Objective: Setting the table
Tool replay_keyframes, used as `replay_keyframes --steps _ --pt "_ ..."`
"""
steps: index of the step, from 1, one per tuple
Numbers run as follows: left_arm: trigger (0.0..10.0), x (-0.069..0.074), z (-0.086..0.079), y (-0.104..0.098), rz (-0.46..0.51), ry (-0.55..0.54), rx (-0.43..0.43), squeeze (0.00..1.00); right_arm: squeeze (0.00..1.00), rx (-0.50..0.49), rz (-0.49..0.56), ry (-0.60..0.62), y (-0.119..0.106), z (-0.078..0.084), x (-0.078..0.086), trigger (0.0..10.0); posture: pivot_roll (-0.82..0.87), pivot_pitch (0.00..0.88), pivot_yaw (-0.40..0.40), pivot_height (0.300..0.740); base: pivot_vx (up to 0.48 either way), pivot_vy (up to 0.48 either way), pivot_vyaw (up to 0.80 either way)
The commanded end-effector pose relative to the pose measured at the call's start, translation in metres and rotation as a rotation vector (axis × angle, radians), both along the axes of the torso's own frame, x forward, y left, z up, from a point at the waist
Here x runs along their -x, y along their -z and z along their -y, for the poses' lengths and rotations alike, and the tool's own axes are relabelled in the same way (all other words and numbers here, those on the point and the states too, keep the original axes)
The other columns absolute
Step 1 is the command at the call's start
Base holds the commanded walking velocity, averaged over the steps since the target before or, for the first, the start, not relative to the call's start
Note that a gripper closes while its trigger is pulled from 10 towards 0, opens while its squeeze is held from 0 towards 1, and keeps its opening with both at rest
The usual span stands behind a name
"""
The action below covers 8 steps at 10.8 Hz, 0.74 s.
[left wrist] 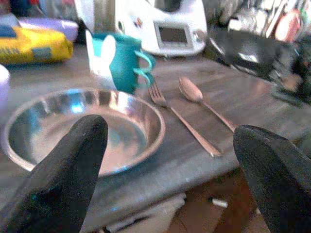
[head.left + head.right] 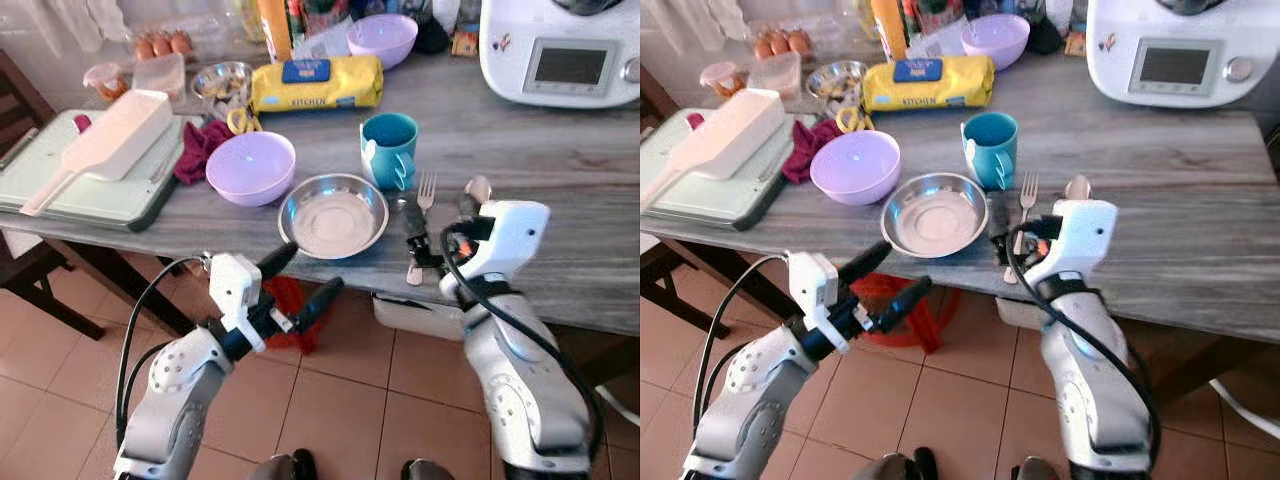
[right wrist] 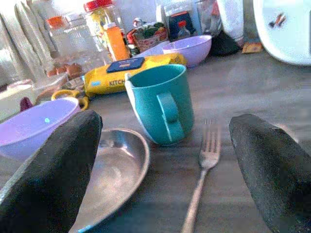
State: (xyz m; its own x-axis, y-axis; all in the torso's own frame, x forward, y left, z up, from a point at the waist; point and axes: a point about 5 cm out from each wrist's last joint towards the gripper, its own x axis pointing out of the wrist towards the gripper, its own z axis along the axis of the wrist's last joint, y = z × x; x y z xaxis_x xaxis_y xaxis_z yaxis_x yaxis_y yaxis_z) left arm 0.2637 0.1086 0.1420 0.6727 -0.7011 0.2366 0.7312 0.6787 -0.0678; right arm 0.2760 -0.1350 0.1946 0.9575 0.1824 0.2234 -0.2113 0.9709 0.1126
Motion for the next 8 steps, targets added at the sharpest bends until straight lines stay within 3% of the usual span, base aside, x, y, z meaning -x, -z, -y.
replay_keyframes --steps 1,5,7,8 --pt "10.0 -0.002 -0.006 0.000 0.014 -0.047 -0.004 0.00 0.00 0.038 0.018 -0.001 0.000 -0.003 0.006 10.0 -0.10 0.096 0.131 0.740 0.000 0.000 0.00" --pt "10.0 -0.021 -0.020 -0.003 0.060 -0.292 -0.017 0.00 0.00 0.106 0.040 -0.001 0.003 -0.005 0.007 10.0 -0.11 0.068 0.124 0.740 0.000 0.000 0.80" --pt "10.0 -0.036 -0.038 0.008 0.059 -0.579 -0.117 0.00 0.00 0.131 0.062 -0.046 0.000 -0.014 0.004 10.0 -0.10 0.054 0.103 0.740 0.000 0.000 0.80" --pt "10.0 -0.036 -0.042 0.016 0.040 -0.632 -0.147 0.00 0.00 0.134 0.063 -0.056 0.000 -0.015 0.001 10.0 -0.10 0.052 0.099 0.740 0.000 0.000 0.80"
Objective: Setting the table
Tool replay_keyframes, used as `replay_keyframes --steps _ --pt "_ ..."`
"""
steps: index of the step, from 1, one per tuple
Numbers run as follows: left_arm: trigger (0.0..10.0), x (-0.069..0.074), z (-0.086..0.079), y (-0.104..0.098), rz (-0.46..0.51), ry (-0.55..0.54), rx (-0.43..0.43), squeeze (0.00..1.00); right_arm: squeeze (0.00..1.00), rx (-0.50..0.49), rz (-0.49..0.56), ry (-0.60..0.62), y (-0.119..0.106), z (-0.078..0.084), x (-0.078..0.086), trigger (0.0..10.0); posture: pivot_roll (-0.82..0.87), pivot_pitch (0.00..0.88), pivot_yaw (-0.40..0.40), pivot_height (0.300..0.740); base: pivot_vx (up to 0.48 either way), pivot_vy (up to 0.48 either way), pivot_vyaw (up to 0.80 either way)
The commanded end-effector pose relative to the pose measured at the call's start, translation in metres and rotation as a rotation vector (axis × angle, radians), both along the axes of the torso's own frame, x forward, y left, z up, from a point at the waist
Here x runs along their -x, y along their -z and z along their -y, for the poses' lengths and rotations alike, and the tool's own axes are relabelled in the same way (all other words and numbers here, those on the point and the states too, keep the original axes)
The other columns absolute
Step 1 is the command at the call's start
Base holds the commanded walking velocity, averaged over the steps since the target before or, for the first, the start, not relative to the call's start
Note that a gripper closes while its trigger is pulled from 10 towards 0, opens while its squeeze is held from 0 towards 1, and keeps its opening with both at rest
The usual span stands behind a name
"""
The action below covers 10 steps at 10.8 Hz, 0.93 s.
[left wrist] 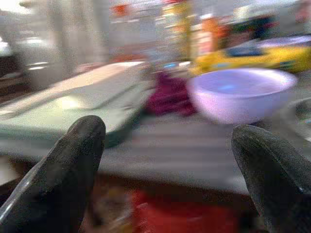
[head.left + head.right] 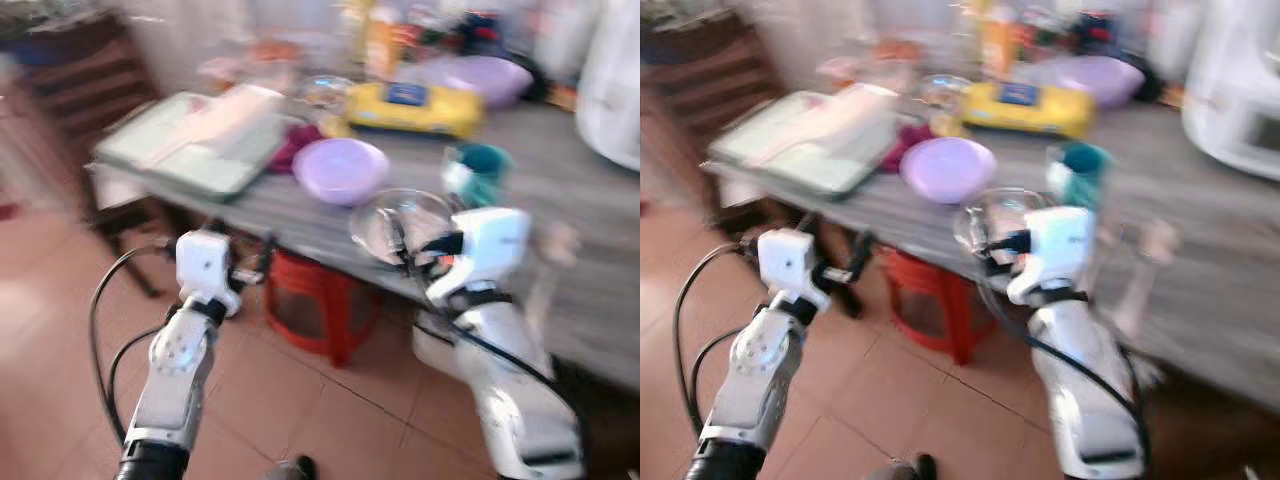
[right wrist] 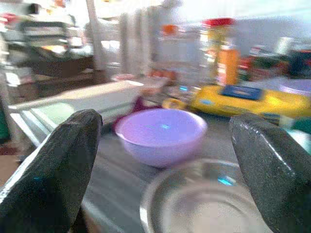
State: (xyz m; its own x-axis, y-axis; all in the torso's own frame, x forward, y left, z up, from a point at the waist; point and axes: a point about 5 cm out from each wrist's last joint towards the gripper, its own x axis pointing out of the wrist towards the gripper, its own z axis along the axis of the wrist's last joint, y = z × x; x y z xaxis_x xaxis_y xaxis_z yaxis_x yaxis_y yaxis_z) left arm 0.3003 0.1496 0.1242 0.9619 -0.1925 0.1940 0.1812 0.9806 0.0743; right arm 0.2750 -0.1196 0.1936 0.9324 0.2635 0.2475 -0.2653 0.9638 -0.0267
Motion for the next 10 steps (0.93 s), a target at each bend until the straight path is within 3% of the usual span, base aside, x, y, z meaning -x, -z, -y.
replay_keyframes --steps 1,4,6,10 --pt "10.0 0.000 -0.010 0.011 -0.026 -0.085 -0.041 0.00 0.00 0.005 0.005 -0.021 0.000 -0.003 -0.003 10.0 -0.09 0.050 0.096 0.740 0.000 0.000 0.80" --pt "10.0 0.000 -0.025 0.038 -0.131 -0.211 -0.052 0.00 0.00 0.014 -0.016 -0.108 0.008 -0.018 -0.006 10.0 -0.08 0.045 0.096 0.740 0.000 0.000 0.80" --pt "10.0 0.007 -0.045 0.068 -0.229 -0.316 -0.113 0.00 0.00 0.021 -0.061 -0.165 0.023 -0.027 -0.006 10.0 -0.08 0.042 0.095 0.740 0.000 0.000 0.80" --pt "10.0 0.019 -0.053 0.099 -0.338 -0.392 -0.193 0.00 0.00 0.039 -0.162 -0.179 0.058 -0.028 -0.012 10.0 -0.07 0.031 0.075 0.740 0.000 0.000 0.80"
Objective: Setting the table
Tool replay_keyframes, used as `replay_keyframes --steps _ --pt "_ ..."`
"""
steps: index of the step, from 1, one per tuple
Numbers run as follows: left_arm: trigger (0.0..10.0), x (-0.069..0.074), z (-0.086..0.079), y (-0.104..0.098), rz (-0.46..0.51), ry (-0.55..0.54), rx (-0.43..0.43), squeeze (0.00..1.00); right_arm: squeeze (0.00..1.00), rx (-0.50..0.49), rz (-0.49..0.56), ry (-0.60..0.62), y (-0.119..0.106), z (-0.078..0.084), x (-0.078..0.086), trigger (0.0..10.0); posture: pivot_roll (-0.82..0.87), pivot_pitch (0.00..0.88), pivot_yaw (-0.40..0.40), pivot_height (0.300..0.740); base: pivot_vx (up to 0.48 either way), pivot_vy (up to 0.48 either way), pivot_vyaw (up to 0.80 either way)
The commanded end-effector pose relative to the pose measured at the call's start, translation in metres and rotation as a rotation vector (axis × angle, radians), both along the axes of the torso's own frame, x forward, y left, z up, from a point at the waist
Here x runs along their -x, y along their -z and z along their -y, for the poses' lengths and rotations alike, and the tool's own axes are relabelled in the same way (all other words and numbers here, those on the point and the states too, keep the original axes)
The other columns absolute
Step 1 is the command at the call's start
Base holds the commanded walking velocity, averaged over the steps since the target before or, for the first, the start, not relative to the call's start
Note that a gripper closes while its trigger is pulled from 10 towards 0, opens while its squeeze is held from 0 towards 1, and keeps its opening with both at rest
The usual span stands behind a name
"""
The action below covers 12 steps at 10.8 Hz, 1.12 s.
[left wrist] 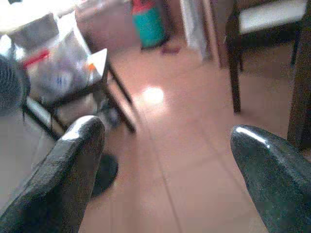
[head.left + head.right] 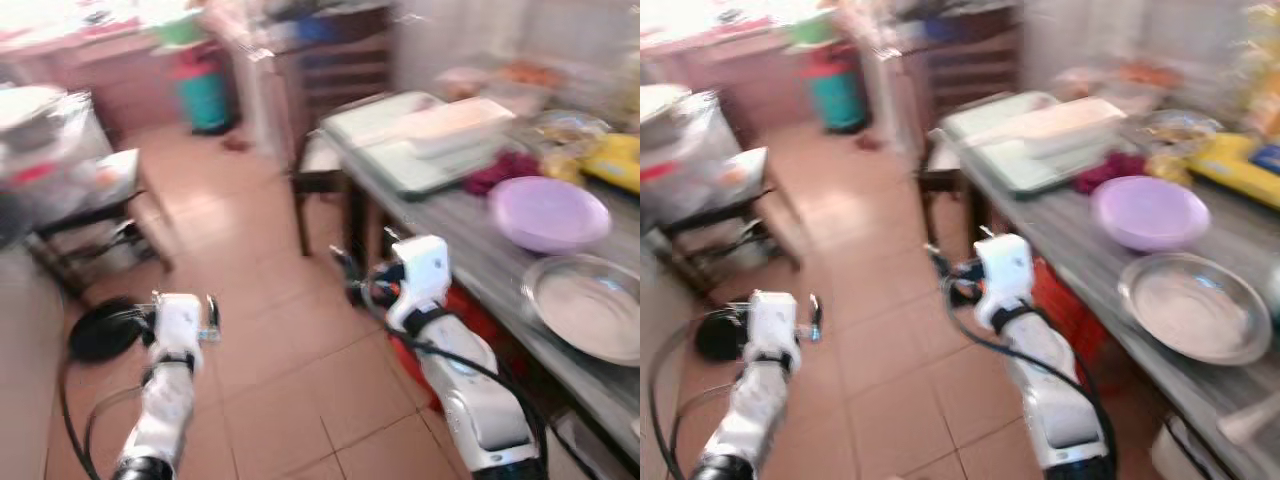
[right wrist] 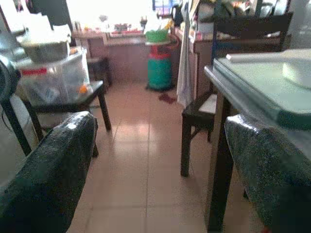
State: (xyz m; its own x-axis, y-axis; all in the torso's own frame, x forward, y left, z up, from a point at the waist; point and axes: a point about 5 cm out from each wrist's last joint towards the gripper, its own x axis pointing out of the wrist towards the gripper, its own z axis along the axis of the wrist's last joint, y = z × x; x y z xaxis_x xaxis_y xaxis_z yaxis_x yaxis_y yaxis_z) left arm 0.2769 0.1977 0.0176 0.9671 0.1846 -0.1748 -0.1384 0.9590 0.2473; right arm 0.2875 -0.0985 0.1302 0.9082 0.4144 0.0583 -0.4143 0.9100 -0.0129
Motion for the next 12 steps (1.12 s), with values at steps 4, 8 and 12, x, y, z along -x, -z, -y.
replay_keyframes --steps 4,8,12 --pt "10.0 0.026 -0.032 0.037 -0.239 -0.104 0.025 0.00 0.00 0.001 -0.170 0.089 0.053 0.012 -0.010 10.0 -0.06 0.019 0.053 0.740 0.000 0.000 0.80" --pt "10.0 0.046 -0.027 0.060 -0.415 -0.055 0.091 0.00 0.00 0.025 -0.377 0.283 0.106 0.051 -0.012 10.0 -0.03 0.010 0.049 0.740 0.000 0.000 0.80" --pt "10.0 0.052 -0.005 0.072 -0.512 0.031 0.148 0.00 0.00 0.010 -0.703 0.449 0.161 0.071 0.023 10.0 -0.01 0.000 0.038 0.740 0.000 0.000 0.00"
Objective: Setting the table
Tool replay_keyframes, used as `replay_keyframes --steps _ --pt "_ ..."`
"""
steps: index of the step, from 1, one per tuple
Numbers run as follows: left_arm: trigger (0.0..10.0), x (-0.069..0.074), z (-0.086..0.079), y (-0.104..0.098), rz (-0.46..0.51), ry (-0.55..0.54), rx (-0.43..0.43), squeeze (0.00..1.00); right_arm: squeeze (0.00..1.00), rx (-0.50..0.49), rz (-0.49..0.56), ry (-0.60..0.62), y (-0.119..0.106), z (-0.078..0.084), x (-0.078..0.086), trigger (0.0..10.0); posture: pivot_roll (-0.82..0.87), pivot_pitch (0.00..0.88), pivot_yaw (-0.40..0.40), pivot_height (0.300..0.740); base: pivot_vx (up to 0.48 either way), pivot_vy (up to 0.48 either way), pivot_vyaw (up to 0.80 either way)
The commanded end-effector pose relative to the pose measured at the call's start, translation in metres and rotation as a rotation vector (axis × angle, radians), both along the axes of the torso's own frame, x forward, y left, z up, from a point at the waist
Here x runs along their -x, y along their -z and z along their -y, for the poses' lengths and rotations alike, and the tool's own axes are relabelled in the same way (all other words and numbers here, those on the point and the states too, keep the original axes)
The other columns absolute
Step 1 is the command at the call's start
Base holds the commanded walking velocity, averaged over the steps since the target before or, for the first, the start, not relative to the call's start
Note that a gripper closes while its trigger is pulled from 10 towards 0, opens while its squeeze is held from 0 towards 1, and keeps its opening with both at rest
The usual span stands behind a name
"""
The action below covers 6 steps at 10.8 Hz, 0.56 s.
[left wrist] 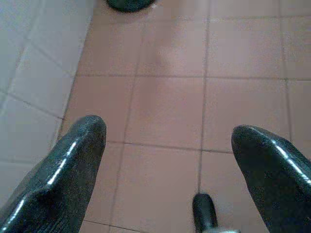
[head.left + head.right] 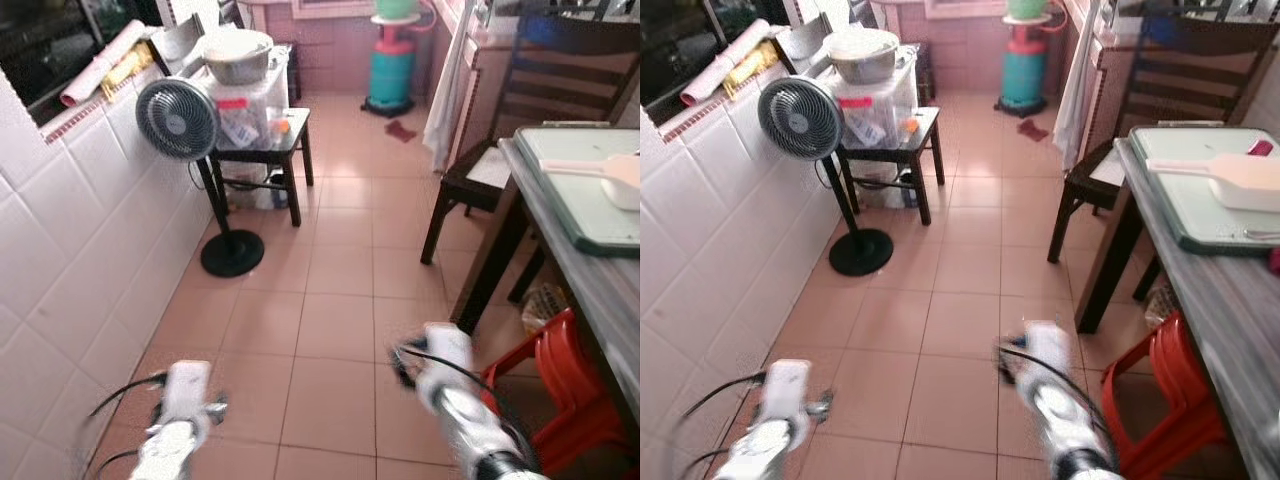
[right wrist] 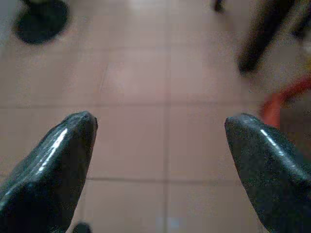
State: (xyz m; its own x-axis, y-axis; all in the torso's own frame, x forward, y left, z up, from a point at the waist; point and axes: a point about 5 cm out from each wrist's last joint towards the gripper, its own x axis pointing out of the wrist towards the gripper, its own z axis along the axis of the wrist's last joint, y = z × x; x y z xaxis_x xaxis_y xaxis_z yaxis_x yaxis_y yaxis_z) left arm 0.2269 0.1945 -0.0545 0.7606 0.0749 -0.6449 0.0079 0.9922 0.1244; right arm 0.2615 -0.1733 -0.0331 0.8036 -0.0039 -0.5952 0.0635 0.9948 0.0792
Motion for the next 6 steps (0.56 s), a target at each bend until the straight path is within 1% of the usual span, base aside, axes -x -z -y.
replay_keyframes --steps 1,2,3,4,5,6 --pt "10.0 0.004 -0.004 0.003 -0.033 0.010 -0.020 0.00 0.00 -0.007 -0.040 0.004 0.006 -0.006 0.005 10.0 -0.01 0.000 0.032 0.740 0.000 0.000 0.00" --pt "10.0 0.008 0.004 0.007 -0.069 0.057 -0.006 0.00 0.00 0.032 -0.186 -0.026 0.026 -0.007 0.031 10.0 0.00 0.000 0.015 0.740 0.000 0.000 0.00" --pt "10.0 0.009 0.006 0.008 -0.075 0.059 0.001 0.00 0.00 0.006 -0.230 0.005 0.032 -0.006 0.039 10.0 0.01 0.000 0.009 0.740 0.000 0.000 0.00" --pt "10.0 0.011 0.008 0.009 -0.084 0.066 0.019 0.00 0.00 0.015 -0.244 0.006 0.034 -0.005 0.042 10.0 0.01 0.000 0.008 0.740 0.000 0.000 0.00" --pt "10.0 0.014 0.011 0.012 -0.106 0.087 0.020 0.00 0.00 0.033 -0.259 -0.026 0.036 -0.005 0.046 10.0 0.00 0.000 0.005 0.740 0.000 0.000 0.00" --pt "10.0 0.016 0.009 0.013 -0.120 0.066 0.020 0.00 0.00 0.046 -0.274 -0.043 0.039 -0.004 0.050 10.0 0.00 0.001 0.003 0.740 0.000 0.000 0.00"
